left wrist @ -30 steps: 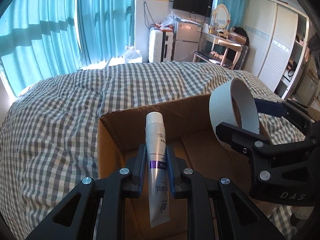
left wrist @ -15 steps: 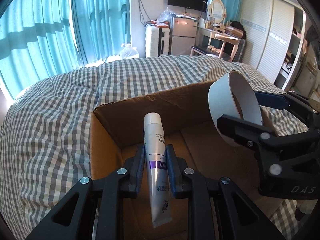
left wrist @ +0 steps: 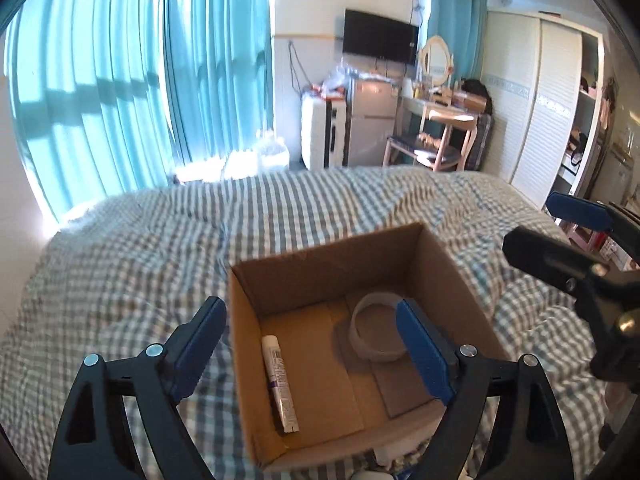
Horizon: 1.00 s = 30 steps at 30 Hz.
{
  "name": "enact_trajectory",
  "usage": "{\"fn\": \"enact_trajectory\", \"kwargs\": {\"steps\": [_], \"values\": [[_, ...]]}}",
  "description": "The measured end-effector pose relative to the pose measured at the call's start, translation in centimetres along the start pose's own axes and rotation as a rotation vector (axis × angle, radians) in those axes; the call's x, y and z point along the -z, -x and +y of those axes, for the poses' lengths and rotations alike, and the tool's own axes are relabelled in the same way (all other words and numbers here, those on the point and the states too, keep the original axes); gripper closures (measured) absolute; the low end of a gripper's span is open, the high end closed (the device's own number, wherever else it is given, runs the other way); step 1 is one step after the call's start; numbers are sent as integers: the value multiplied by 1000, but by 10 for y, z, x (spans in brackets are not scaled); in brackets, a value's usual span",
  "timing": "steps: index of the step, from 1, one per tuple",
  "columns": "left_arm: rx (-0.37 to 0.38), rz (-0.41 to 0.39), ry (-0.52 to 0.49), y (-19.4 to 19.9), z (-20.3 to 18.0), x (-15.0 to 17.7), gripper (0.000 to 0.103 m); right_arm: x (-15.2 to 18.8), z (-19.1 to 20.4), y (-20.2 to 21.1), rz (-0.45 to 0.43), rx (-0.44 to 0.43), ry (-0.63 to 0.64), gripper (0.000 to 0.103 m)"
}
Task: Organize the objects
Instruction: 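Withdraw both tools from the box toward the remaining items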
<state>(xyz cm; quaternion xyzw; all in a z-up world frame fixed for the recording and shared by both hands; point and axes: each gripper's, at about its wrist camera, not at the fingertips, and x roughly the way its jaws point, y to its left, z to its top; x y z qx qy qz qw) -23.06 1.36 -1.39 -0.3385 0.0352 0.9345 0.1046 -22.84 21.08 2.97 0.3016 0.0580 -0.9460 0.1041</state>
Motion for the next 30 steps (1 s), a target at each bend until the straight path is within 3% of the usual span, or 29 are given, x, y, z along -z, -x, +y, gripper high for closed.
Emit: {"fn": "enact_trajectory", "kwargs": {"steps": [7,18,24,30], "values": [[-39,-37,-12,64,-2,0,3,0,17,67,-43,9,20,11],[-105,-96,7,143,-7,44,0,42,40,148,-95,23,19,11],[-137,-103,15,150,-9,81,0,74,50,168,-95,25,37,11],[-144,-32,30,126,-13,126,0,121,53,140,-9,23,51,11]]}}
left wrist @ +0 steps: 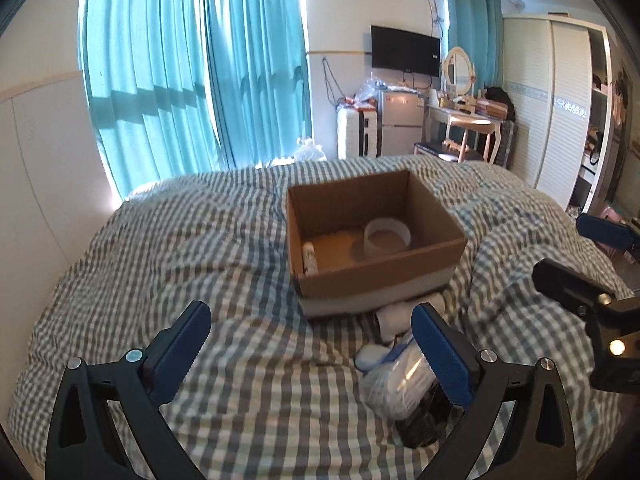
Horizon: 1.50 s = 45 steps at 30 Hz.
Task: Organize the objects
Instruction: 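Withdraw both tools from the box toward the remaining items, then grasp the clear swab tub with the left tool while the right tool grasps the plush toy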
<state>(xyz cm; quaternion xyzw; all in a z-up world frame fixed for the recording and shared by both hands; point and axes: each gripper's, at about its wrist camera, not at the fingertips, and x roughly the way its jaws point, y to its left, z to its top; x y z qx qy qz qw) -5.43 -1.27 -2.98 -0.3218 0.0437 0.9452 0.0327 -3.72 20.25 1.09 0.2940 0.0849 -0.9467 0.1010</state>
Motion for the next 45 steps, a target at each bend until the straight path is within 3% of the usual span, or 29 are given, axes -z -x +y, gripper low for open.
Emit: {"fn": "enact_trajectory", "kwargs": {"steps": [10,24,27,28,29,34,37,40,45], "values": [[77,156,-28,-61,-32,48,0,69,-8,-67,198,31,0,11],[158,304,-108,-111,-74,64,1,94,-45,-80,265,20,-154,15],[208,348,-94,-124,-78,67,15,96,-50,-80,269,16,-177,16],[239,364,-76,-128,-78,68,24,97,-49,-80,270,16,-179,16],[249,373,-67,-130,-78,69,25,98,-49,-81,272,19,-179,16],[231,352,-18,-121,-71,71,28,101,-43,-86,284,28,-159,20],[190,290,17,-99,-62,68,29,101,-39,-89,294,22,-140,23],[164,243,49,-80,-51,65,31,102,-32,-98,324,-6,-103,43],[142,214,55,-67,-38,63,33,106,-13,-118,397,-55,-36,44]]}}
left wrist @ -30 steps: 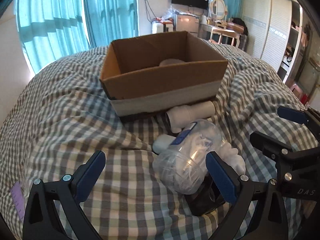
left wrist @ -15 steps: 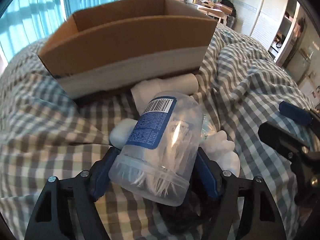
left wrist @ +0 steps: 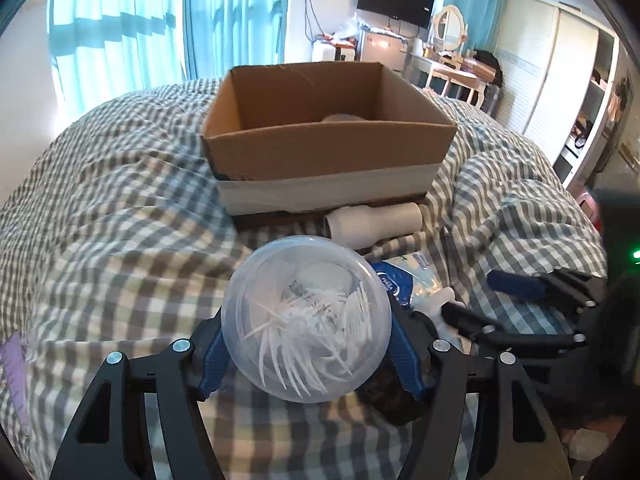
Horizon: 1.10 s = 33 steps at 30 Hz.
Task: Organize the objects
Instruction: 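Grasp the clear swab tub with the left tool while the right tool grasps the plush toy, then carry the swab tub and plush toy into the box and release them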
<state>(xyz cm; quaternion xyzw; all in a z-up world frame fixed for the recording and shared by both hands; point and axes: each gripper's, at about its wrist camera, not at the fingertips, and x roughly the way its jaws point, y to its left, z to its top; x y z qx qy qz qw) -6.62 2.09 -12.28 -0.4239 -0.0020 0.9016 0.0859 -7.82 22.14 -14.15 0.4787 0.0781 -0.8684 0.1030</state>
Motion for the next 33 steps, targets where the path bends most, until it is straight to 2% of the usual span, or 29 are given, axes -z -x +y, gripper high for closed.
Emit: {"fn": "enact_trajectory", "kwargs": {"steps": [5,7,14,15,16,18,26,33], "values": [[3,15,-10,-2,2,3,34,0,10,-21,89,0,39,44],[2,32,-24,-5,1,6,34,-1,13,-30,131,-30,50,44],[35,102,-28,-27,-1,11,34,1,13,-36,164,-57,45,45],[37,96,-32,-26,-2,12,35,2,14,-35,157,-59,48,54],[44,89,-35,-24,-2,12,40,2,14,-32,147,-58,48,54],[44,76,-36,-20,-2,12,40,4,16,-25,120,-44,56,57],[33,15,5,8,7,2,40,-2,11,19,-9,-48,39,57],[28,-64,12,40,11,-22,40,-24,21,66,-127,-37,78,57]]}}
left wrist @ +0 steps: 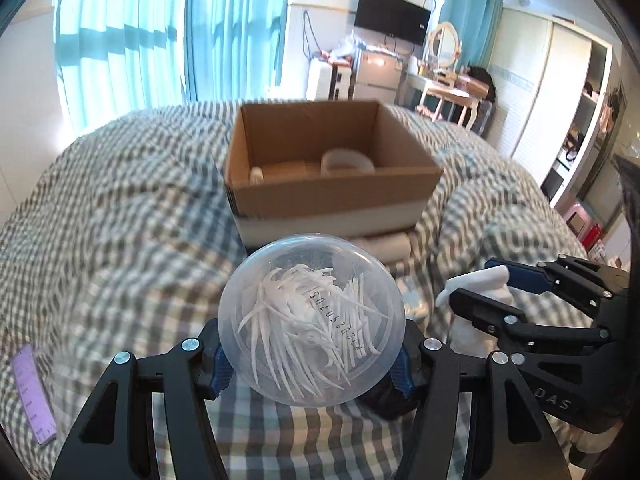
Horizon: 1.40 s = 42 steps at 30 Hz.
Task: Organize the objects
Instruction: 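Carry the swab tub and plush toy into the box and release them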
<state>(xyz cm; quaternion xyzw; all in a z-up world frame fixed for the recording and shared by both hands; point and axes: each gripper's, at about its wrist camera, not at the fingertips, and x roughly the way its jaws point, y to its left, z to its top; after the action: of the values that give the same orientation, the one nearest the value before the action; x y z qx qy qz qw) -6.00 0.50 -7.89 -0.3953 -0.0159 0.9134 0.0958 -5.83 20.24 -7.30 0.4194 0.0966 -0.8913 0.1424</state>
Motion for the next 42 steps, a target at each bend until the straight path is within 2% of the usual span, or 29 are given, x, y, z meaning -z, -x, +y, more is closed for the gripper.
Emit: {"fn": "enact_trajectory", "kwargs": {"steps": [5,7,10,18,24,29,35,42], "values": [[-6,-65,-14,17,3,-29,40,-31,7,27,-68,50,53,57],[-10,-83,-14,19,5,-43,40,-52,7,38,-107,88,77,57],[-17,-109,-22,21,7,-67,40,-79,2,49,-147,101,83,57],[-24,-156,-29,10,19,-129,40,-148,-2,50,-205,114,115,57],[-43,-120,-16,-28,32,-160,40,-188,-7,9,-194,60,101,57],[-30,-69,-10,-73,36,-169,40,-203,-22,-48,-127,26,85,57],[-25,11,9,-134,38,-170,40,-205,-46,-110,-42,9,67,57],[-36,67,-33,-173,32,-157,40,-195,-68,-155,16,-15,42,57]]}}
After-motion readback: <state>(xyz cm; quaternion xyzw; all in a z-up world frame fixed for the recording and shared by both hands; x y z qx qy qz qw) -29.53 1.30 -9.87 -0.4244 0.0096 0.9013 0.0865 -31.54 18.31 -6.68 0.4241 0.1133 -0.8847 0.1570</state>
